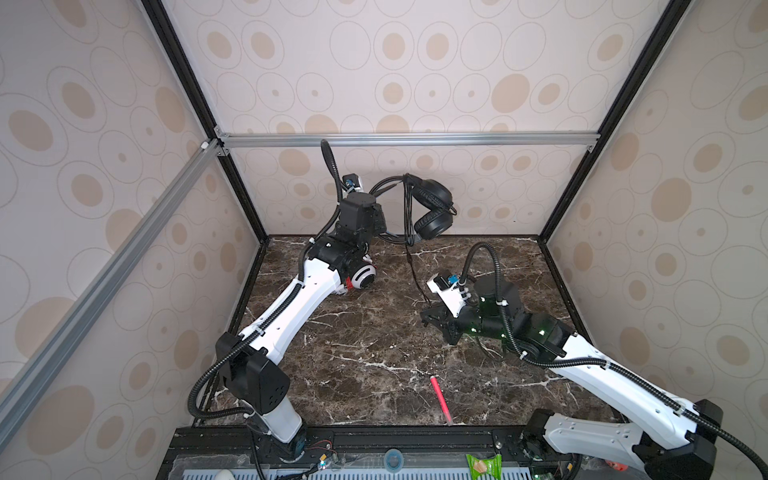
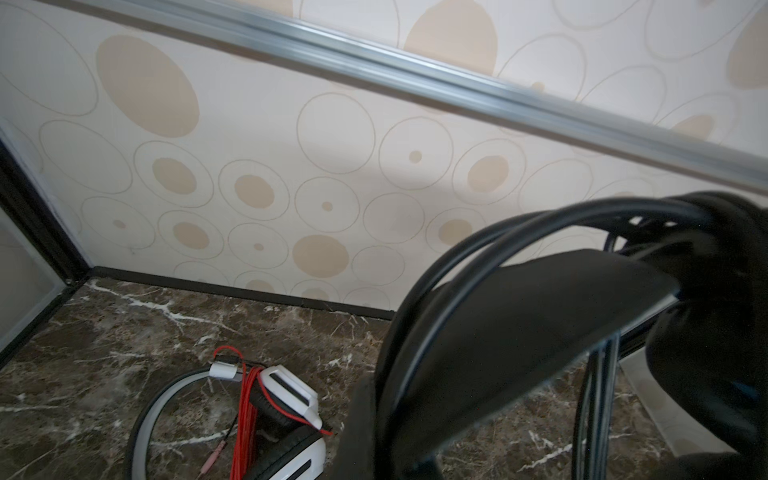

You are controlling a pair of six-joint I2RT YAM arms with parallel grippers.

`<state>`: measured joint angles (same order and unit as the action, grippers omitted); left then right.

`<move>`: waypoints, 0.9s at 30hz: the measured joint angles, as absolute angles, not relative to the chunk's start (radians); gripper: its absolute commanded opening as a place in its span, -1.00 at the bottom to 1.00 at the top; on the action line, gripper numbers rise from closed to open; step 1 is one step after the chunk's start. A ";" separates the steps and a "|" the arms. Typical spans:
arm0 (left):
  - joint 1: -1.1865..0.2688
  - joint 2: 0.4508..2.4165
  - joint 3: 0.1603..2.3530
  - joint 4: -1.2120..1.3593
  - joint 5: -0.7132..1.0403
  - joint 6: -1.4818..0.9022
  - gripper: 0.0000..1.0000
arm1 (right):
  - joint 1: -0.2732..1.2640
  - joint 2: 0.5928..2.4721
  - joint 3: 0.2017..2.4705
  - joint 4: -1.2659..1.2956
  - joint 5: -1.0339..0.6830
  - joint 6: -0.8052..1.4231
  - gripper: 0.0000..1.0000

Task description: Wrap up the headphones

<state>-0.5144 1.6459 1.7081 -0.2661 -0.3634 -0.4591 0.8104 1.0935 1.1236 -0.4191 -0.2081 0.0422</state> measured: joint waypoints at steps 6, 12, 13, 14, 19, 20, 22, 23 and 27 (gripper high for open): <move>-0.524 1.646 1.594 -0.267 -0.338 -0.359 -1.00 | 0.810 1.162 1.338 -0.580 -0.146 -0.067 -1.00; -0.586 1.639 1.534 -0.291 -0.330 -0.199 -1.00 | 0.812 1.287 1.526 -0.730 -0.066 -0.162 -1.00; -0.597 1.631 1.519 -0.299 -0.329 -0.177 -1.00 | 0.812 1.305 1.554 -0.749 -0.049 -0.175 -1.00; -0.608 1.618 1.500 -0.310 -0.324 -0.155 -1.00 | 0.813 1.327 1.586 -0.769 -0.026 -0.190 -1.00; -0.642 1.510 1.406 -0.391 -0.262 -0.071 -1.00 | 0.814 1.424 1.703 -0.852 0.107 -0.236 -1.00; -0.642 1.486 1.396 -0.408 -0.245 -0.059 -1.00 | 0.815 1.437 1.710 -0.860 0.131 -0.242 -1.00; -0.641 1.445 1.388 -0.440 -0.216 -0.036 -1.00 | 0.817 1.452 1.713 -0.875 0.172 -0.256 -1.00; -0.641 1.427 1.385 -0.451 -0.203 -0.027 -1.00 | 0.818 1.455 1.713 -0.881 0.190 -0.264 -1.00; -0.638 1.386 1.383 -0.496 -0.157 0.001 -1.00 | 0.831 1.455 1.720 -0.890 0.220 -0.298 -1.00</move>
